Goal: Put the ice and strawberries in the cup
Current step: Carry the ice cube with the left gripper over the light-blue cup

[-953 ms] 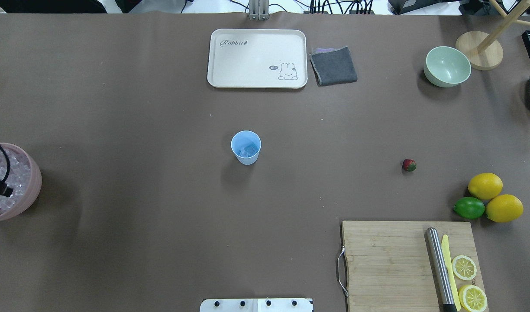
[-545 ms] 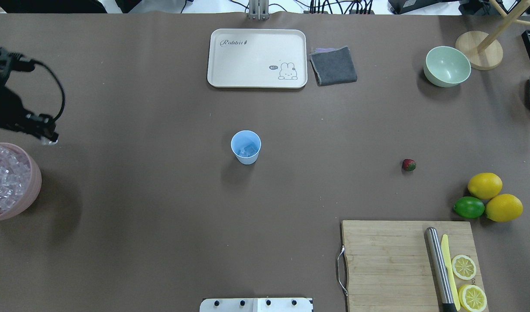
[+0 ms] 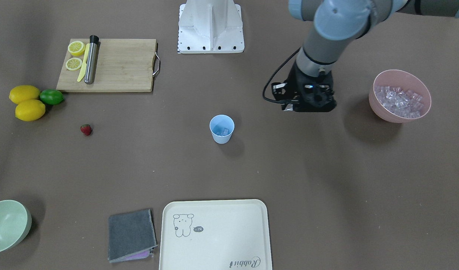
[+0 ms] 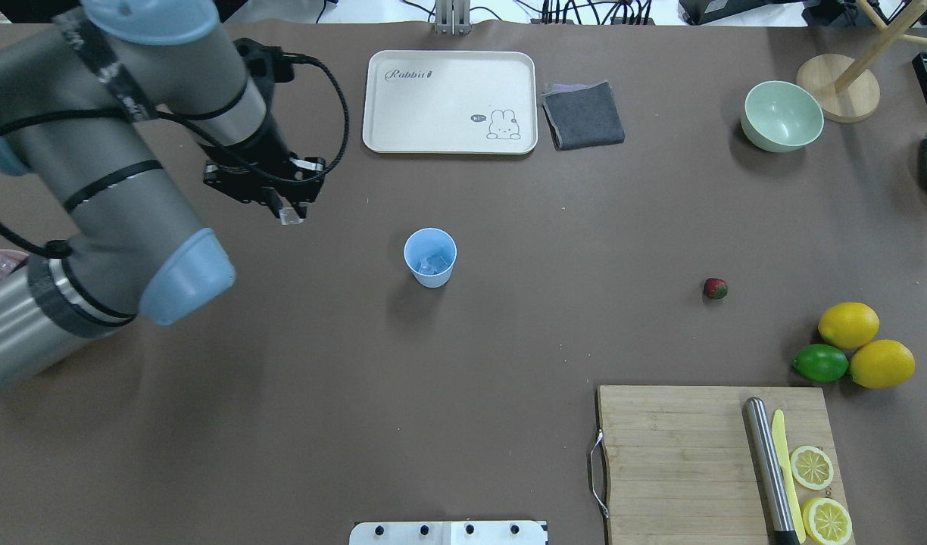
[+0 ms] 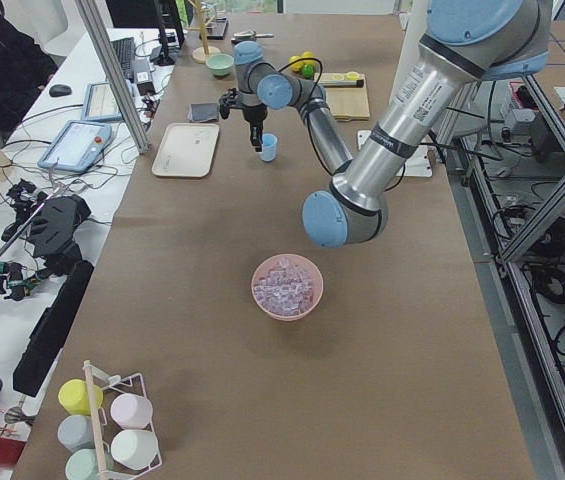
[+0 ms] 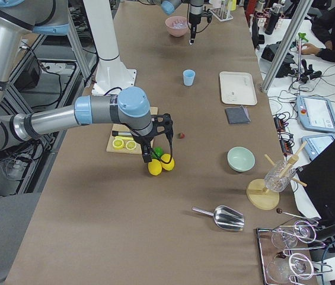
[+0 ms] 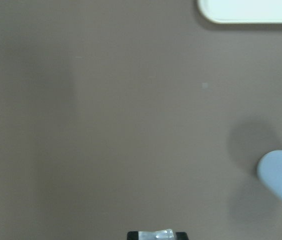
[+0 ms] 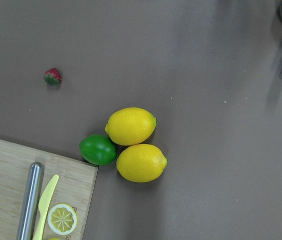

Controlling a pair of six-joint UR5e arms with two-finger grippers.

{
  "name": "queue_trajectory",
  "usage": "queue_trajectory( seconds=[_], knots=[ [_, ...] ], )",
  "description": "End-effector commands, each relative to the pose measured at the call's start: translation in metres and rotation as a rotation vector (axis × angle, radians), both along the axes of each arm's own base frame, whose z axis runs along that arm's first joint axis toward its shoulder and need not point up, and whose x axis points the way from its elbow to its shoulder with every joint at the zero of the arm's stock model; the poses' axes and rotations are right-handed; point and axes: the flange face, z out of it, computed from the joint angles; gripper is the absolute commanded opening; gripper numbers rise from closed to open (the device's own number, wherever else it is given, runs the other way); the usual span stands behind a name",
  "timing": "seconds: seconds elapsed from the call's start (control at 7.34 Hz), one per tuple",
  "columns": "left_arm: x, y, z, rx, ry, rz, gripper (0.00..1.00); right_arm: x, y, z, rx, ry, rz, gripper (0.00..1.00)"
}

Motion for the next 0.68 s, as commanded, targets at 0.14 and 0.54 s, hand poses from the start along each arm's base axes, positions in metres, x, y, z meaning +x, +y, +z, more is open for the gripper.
queue_trajectory(
  seconds=[0.14, 0.54],
  knots=[
    [0.116, -0.03, -0.043, -0.048, 0.042, -0.084, 0.0, 0.0, -0.009, -0.008, 0.007, 0.006, 0.012, 1.0],
    [0.149, -0.01, -0.032, -0.037, 0.054, -0.076, 0.0, -0.008, -0.023, -0.02, 0.012, 0.008, 0.014, 1.0]
  ],
)
